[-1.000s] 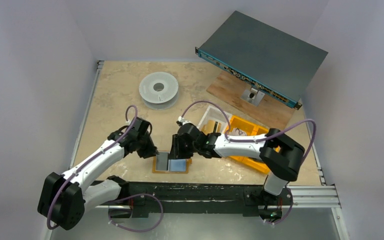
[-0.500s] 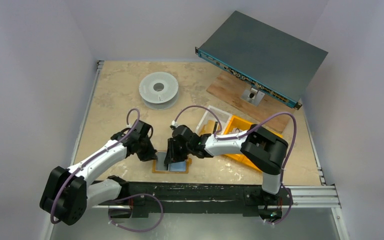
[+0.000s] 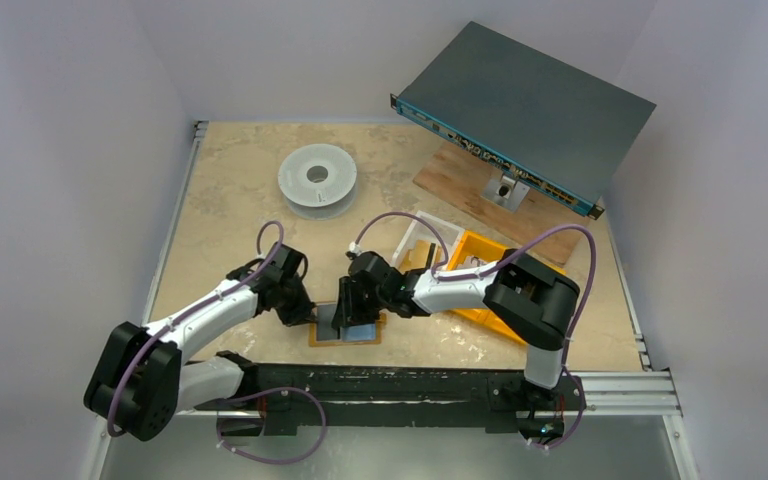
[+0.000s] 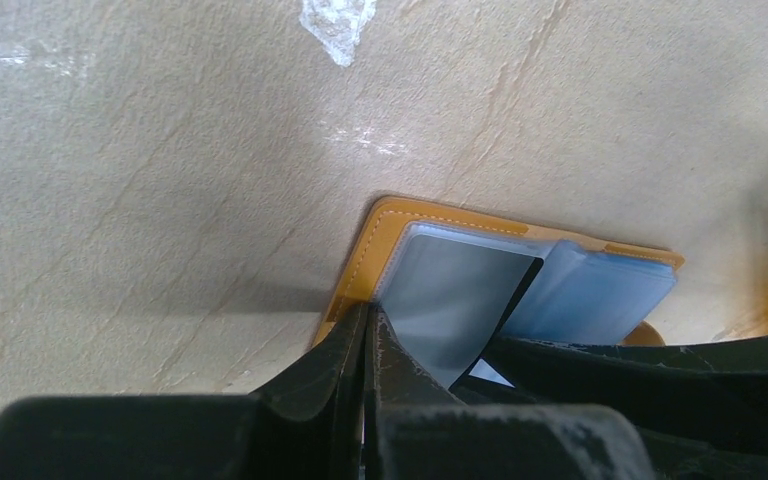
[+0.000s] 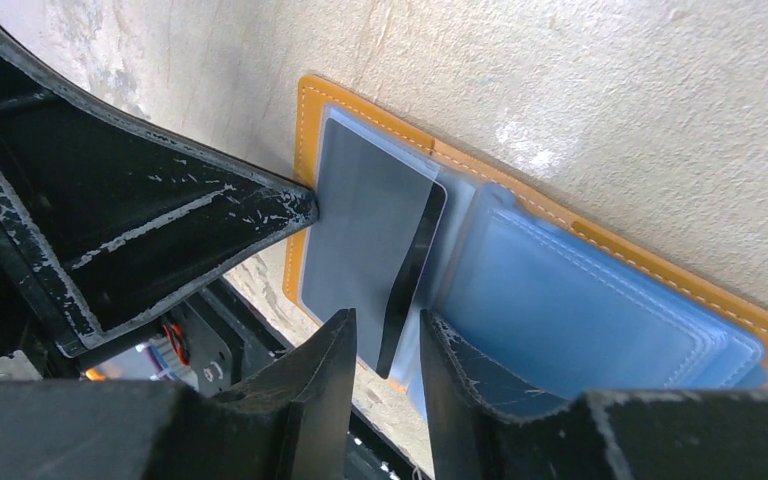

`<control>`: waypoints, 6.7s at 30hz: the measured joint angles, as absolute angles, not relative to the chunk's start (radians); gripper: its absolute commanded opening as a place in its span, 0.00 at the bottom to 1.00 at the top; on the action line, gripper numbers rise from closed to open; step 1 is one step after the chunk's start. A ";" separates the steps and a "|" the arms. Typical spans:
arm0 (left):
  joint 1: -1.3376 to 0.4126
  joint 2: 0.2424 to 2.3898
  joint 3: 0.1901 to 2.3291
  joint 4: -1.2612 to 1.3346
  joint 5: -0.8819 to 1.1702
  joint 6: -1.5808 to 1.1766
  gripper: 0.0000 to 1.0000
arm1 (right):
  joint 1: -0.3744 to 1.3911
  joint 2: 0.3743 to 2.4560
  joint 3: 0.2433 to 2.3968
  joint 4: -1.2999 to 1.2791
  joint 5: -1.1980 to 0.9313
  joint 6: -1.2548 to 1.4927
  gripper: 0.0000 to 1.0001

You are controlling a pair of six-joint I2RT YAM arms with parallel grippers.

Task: Take the credit cards out of the card holder
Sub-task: Remove the credit card from the card holder, then place the credit card in the storage box.

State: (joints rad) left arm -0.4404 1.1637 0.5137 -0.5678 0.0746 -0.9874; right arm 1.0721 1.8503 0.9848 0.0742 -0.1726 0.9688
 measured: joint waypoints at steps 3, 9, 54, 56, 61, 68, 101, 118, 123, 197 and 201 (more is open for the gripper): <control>-0.440 1.169 0.512 -0.555 0.084 -0.988 0.00 | 1.071 1.850 0.979 0.078 -0.172 0.969 0.31; -0.439 1.174 0.505 -0.532 0.105 -0.989 0.00 | 1.065 1.850 0.954 0.123 -0.188 0.980 0.31; -0.461 1.192 0.497 -0.509 0.098 -1.139 0.00 | 1.002 1.843 0.780 0.411 -0.336 1.074 0.05; -0.461 1.192 0.497 -0.510 0.098 -1.141 0.00 | 1.002 1.843 0.780 0.409 -0.336 1.073 0.01; -0.461 1.195 0.496 -0.509 0.097 -1.143 0.00 | 1.001 1.835 0.780 0.394 -0.330 1.073 0.00; -0.459 1.209 0.495 -0.500 0.108 -1.160 0.00 | 0.996 1.785 0.776 0.344 -0.299 1.055 0.00; -0.458 1.218 0.494 -0.489 0.120 -1.168 0.00 | 0.968 1.760 0.720 0.368 -0.305 1.053 0.19; -0.456 1.220 0.495 -0.491 0.121 -1.168 0.00 | 0.968 1.774 0.735 0.366 -0.297 1.054 0.00; -0.455 1.225 0.498 -0.493 0.123 -1.168 0.00 | 0.967 1.709 0.707 0.323 -0.257 1.053 0.00; -0.474 1.010 0.565 -0.388 0.441 -0.935 0.56 | 0.931 1.322 0.724 -0.054 -0.099 0.990 0.00; -0.474 1.010 0.534 -0.303 0.497 -0.962 0.56 | 0.901 1.282 0.724 -0.051 -0.134 0.995 0.00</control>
